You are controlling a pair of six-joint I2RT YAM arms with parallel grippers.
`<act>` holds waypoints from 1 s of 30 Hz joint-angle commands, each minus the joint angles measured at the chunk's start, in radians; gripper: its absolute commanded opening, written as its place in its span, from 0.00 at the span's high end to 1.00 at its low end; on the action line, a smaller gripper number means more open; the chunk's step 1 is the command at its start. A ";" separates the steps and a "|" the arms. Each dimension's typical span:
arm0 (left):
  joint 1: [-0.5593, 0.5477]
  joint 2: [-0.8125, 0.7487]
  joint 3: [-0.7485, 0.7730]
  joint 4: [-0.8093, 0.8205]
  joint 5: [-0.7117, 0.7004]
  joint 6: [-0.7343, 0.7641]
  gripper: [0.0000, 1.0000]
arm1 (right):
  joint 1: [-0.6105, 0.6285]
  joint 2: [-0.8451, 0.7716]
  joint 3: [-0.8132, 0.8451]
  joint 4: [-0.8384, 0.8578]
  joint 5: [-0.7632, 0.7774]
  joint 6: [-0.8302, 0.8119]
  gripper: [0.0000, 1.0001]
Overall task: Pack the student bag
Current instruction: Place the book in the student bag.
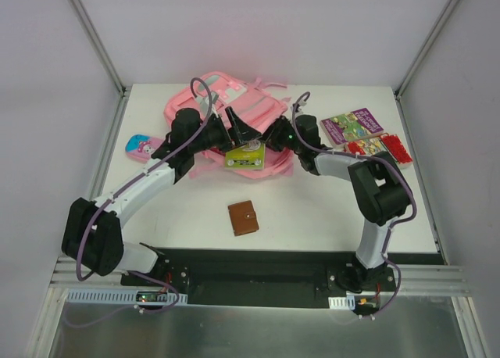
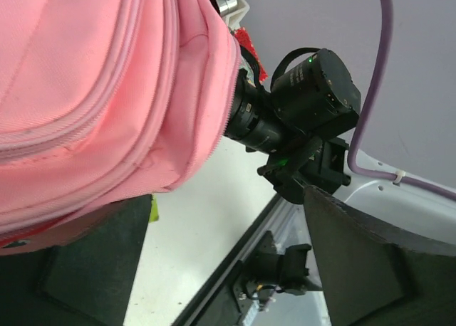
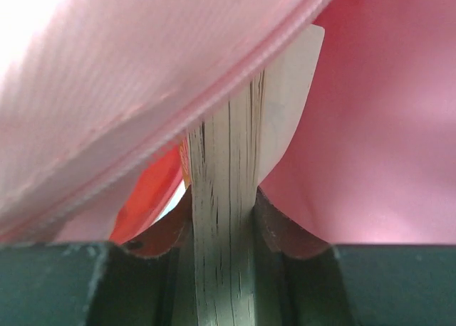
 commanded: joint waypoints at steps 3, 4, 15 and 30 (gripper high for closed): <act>-0.003 0.044 0.014 0.094 -0.003 -0.060 0.07 | -0.001 -0.031 0.122 0.054 0.029 -0.074 0.99; -0.003 0.050 0.021 0.076 -0.015 -0.060 0.06 | -0.004 -0.031 0.126 0.037 0.032 -0.086 0.99; -0.031 -0.054 0.199 -0.277 -0.137 0.215 0.01 | -0.001 -0.016 0.117 0.022 0.041 -0.106 0.99; -0.024 0.174 0.520 -0.569 -0.019 0.858 0.01 | -0.004 -0.033 0.100 0.011 0.040 -0.101 0.99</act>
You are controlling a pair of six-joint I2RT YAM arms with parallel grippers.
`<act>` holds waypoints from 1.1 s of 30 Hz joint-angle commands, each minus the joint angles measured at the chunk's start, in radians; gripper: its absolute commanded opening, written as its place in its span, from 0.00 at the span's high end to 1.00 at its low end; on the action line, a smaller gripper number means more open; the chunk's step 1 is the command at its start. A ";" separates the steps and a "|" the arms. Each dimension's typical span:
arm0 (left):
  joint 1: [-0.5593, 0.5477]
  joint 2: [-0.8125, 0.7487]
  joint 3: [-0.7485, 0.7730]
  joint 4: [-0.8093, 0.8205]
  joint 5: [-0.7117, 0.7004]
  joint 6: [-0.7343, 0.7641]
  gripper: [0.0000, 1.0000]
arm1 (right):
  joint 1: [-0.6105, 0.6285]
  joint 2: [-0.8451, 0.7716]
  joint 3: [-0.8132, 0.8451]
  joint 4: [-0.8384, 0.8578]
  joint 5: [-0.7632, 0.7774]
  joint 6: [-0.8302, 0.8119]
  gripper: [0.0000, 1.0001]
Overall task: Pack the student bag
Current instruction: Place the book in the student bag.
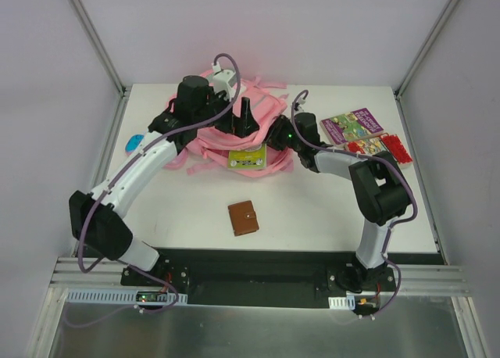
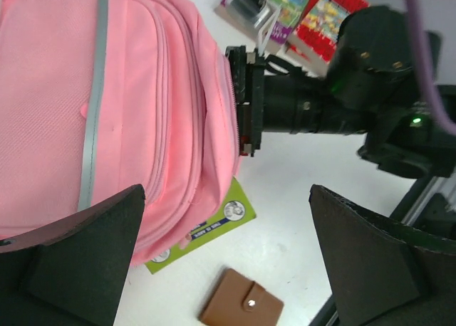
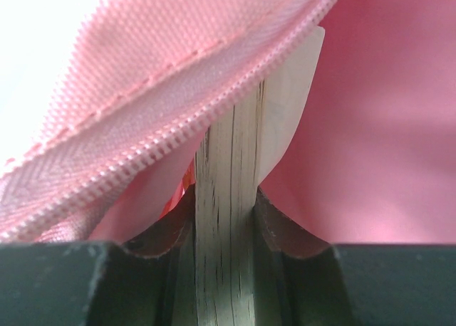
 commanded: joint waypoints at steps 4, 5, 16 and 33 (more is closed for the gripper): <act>0.000 0.182 0.151 -0.068 0.165 0.255 0.01 | 0.000 -0.035 0.041 0.129 -0.008 0.003 0.99; -0.002 0.191 0.160 -0.065 0.175 0.268 0.01 | -0.001 -0.035 0.039 0.129 -0.010 0.004 0.99; -0.002 0.360 0.301 -0.062 0.278 0.236 0.19 | 0.000 -0.044 0.026 0.137 -0.007 0.003 0.99; -0.006 0.449 0.332 -0.106 0.231 0.236 0.42 | -0.001 -0.075 0.015 0.140 -0.002 0.004 0.99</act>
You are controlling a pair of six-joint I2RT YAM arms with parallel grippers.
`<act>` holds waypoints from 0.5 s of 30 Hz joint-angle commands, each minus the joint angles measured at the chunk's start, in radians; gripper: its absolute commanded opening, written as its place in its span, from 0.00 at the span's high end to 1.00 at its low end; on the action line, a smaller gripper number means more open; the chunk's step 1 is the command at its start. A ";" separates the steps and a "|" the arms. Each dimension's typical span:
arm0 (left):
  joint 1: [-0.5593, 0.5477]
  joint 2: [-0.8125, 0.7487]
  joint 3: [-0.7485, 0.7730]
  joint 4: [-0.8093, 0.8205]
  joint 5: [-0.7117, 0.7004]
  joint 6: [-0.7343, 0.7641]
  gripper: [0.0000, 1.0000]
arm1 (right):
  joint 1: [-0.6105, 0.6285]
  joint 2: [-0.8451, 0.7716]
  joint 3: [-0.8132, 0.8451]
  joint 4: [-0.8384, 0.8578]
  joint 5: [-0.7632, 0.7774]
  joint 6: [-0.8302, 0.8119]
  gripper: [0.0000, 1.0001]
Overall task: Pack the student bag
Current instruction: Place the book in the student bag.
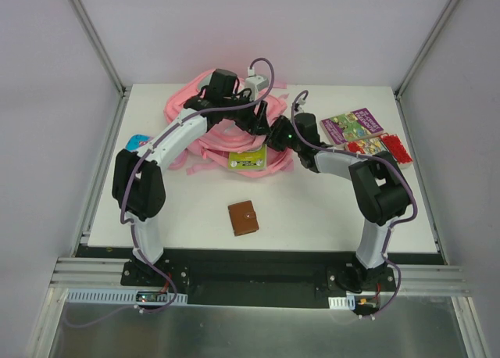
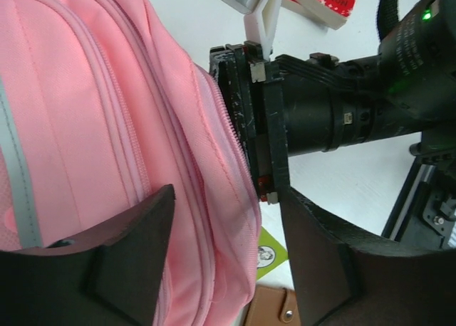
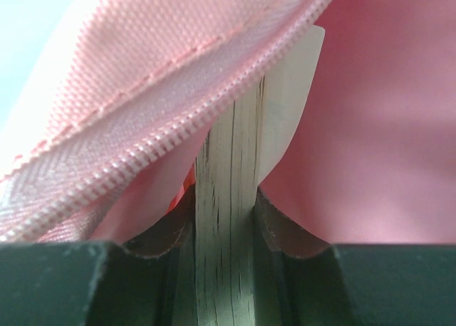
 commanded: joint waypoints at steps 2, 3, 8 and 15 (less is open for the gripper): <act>-0.009 0.024 0.056 -0.017 -0.055 0.011 0.51 | -0.001 -0.077 0.009 0.151 -0.005 0.003 0.99; -0.010 0.025 0.056 -0.017 -0.067 0.011 0.55 | -0.003 -0.080 0.006 0.151 -0.002 0.004 0.99; -0.015 0.037 0.062 -0.023 -0.104 0.011 0.69 | -0.006 -0.089 0.001 0.151 -0.005 -0.008 0.99; -0.017 0.048 0.092 -0.042 -0.101 0.011 1.00 | -0.022 -0.086 -0.009 0.160 -0.016 -0.002 0.99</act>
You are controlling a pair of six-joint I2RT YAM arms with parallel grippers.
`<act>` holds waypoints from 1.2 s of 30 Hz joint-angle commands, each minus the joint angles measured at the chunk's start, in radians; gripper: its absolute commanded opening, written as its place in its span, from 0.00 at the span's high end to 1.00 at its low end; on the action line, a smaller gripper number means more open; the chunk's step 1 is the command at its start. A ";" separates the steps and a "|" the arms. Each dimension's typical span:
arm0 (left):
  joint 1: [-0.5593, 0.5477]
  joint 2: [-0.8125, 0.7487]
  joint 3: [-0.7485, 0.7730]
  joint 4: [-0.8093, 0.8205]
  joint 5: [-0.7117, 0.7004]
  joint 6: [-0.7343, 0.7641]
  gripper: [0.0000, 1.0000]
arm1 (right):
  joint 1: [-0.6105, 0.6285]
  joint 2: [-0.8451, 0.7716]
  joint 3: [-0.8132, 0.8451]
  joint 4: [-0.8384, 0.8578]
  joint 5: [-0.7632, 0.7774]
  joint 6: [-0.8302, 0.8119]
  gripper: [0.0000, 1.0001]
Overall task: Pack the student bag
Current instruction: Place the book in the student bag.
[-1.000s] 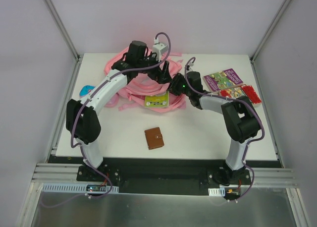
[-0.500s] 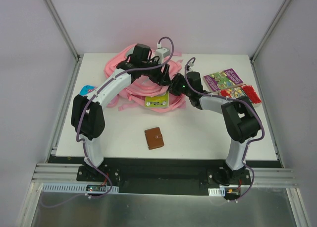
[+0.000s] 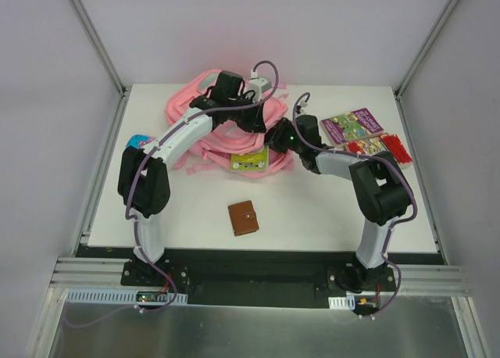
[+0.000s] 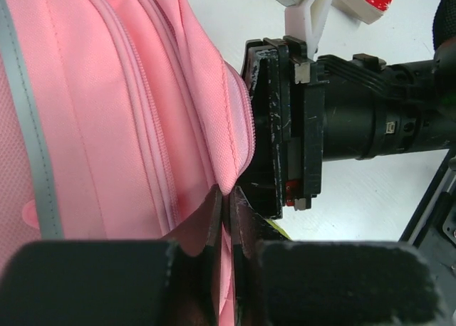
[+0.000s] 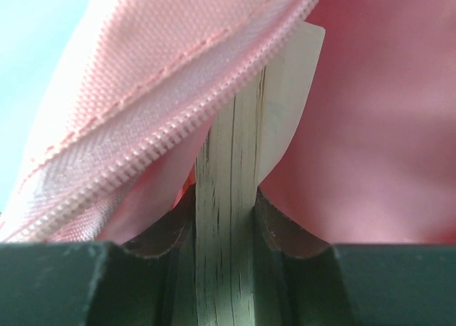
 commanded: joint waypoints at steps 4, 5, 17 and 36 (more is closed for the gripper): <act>-0.005 -0.050 0.061 -0.007 0.089 0.037 1.00 | -0.058 -0.109 -0.044 0.244 -0.044 0.063 0.99; -0.005 -0.061 0.066 -0.007 0.102 0.040 1.00 | -0.075 -0.114 -0.077 0.269 -0.059 0.082 0.99; -0.002 -0.211 0.181 -0.010 0.365 -0.020 1.00 | -0.204 -0.014 -0.171 0.806 -0.260 0.527 0.99; 0.010 -0.227 0.167 -0.015 0.474 -0.015 1.00 | -0.062 -0.031 0.075 0.156 -0.205 0.244 0.99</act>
